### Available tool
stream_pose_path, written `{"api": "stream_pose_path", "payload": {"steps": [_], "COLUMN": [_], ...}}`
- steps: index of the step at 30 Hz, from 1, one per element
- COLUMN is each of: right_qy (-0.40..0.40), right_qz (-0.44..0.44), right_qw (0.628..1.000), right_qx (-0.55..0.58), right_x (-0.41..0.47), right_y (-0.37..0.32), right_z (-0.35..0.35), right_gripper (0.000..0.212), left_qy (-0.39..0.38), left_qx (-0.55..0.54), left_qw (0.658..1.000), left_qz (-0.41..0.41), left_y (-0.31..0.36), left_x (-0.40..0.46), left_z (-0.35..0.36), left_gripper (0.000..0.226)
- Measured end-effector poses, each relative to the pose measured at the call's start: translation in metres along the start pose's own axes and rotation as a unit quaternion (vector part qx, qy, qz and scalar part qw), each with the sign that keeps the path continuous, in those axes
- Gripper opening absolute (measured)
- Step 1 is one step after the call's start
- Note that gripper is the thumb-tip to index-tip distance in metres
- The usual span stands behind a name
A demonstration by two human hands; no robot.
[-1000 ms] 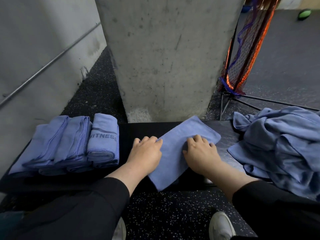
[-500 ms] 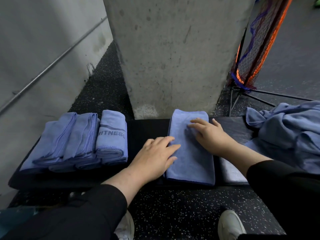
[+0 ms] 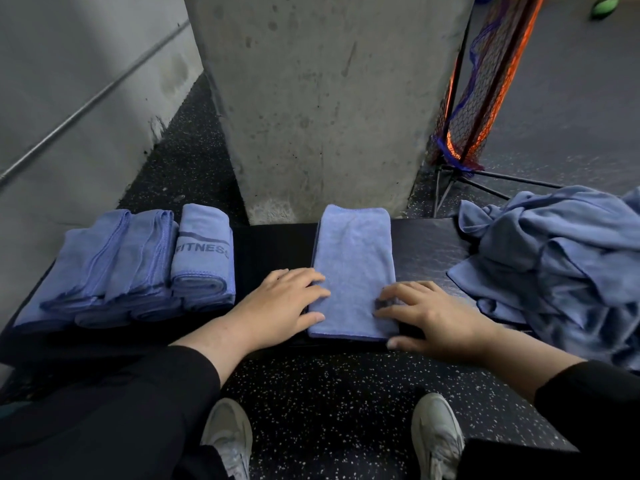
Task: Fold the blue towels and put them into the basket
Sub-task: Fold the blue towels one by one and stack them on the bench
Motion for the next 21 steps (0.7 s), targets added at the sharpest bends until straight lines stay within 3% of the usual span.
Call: {"api": "stream_pose_path", "payload": {"steps": [2, 5, 8, 11, 14, 17, 21], "right_qy": [0.001, 0.053, 0.086, 0.111, 0.124, 0.103, 0.076], "right_qz": [-0.010, -0.017, 0.011, 0.070, 0.126, 0.100, 0.094], "right_qw": [1.000, 0.998, 0.996, 0.984, 0.966, 0.980, 0.982], "right_qx": [-0.022, -0.036, 0.012, 0.118, 0.189, 0.141, 0.144], "right_x": [-0.007, -0.009, -0.006, -0.003, -0.001, 0.003, 0.004], "right_y": [-0.003, -0.010, -0.009, 0.003, 0.015, 0.010, 0.013], "right_z": [0.003, -0.003, -0.009, -0.015, -0.022, -0.021, -0.019], "right_gripper": [0.055, 0.035, 0.022, 0.029, 0.025, 0.029, 0.023], "left_qy": [0.021, 0.047, 0.037, 0.013, 0.049, 0.067, 0.035], "left_qx": [-0.005, -0.002, 0.004, 0.019, -0.017, -0.114, -0.215], "left_qw": [0.999, 0.996, 0.996, 0.998, 0.997, 0.991, 0.976], "left_qz": [0.040, 0.070, 0.078, 0.066, 0.051, 0.020, -0.028], "left_y": [0.008, 0.018, 0.030, 0.035, 0.028, 0.014, 0.009], "left_x": [-0.007, -0.017, -0.020, -0.017, -0.008, 0.000, 0.002], "left_z": [-0.002, -0.007, -0.008, -0.002, -0.004, -0.014, -0.023], "left_gripper": [0.037, 0.031, 0.049, 0.066, 0.041, 0.014, 0.007]}}
Point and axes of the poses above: each hand's wrist, its own x-axis towards the middle knuckle, its own z-axis out of the palm, y = z × x, the point moved 8 cm from there along x, towards the middle knuckle, and after that the axes turned 13 degrees about -y, right-handed, at the moved point
